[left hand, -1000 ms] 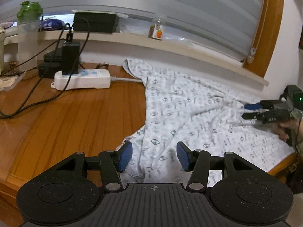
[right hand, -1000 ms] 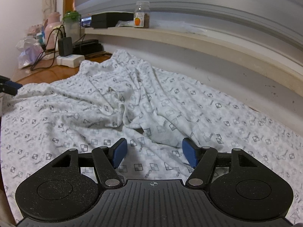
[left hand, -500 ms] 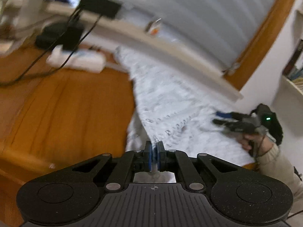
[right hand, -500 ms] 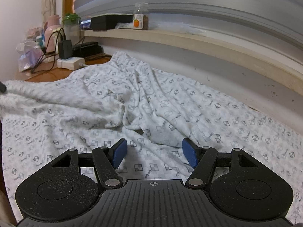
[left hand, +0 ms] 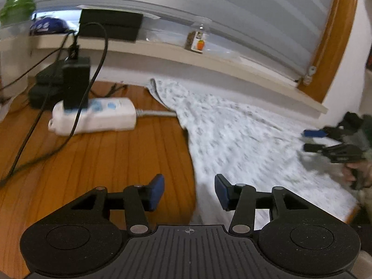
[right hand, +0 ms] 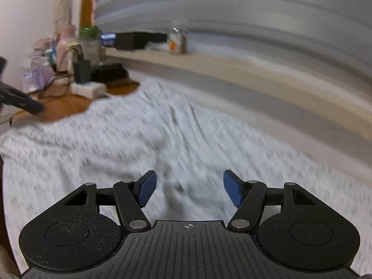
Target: Fold clothes
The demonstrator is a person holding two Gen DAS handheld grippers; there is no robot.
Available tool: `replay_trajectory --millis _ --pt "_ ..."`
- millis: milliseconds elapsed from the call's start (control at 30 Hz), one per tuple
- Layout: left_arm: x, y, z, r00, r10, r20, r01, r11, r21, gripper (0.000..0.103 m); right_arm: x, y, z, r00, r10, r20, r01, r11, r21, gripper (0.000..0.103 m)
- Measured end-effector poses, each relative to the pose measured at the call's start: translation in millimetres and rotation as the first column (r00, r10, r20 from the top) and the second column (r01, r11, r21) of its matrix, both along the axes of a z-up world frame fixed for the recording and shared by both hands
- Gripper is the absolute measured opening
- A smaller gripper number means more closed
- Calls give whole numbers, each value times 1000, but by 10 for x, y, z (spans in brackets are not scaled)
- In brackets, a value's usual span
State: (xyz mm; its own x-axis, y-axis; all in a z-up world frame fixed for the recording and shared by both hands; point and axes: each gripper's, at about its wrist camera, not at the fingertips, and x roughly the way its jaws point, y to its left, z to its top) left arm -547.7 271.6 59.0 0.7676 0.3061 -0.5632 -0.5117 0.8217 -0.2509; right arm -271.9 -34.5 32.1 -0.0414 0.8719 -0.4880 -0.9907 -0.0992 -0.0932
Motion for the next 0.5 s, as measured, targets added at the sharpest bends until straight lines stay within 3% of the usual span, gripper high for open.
replay_trajectory --millis 67,133,233,367,500 --pt "85 119 -13 1000 1 19 -1 1000 26 46 -239 207 98 998 63 8 -63 998 10 64" --pt "135 224 -18 1000 5 25 -6 999 52 42 -510 466 135 988 153 14 -153 988 -11 55" --pt "202 282 -36 1000 -3 13 2 996 92 35 -952 890 112 962 271 37 -268 961 -69 49" --pt "260 343 -86 1000 -18 7 17 996 89 35 -1269 1379 60 952 306 18 -302 946 -119 49" --pt "324 369 -95 1000 -25 3 25 995 93 35 -1293 1638 -54 961 275 -20 -274 947 -169 49"
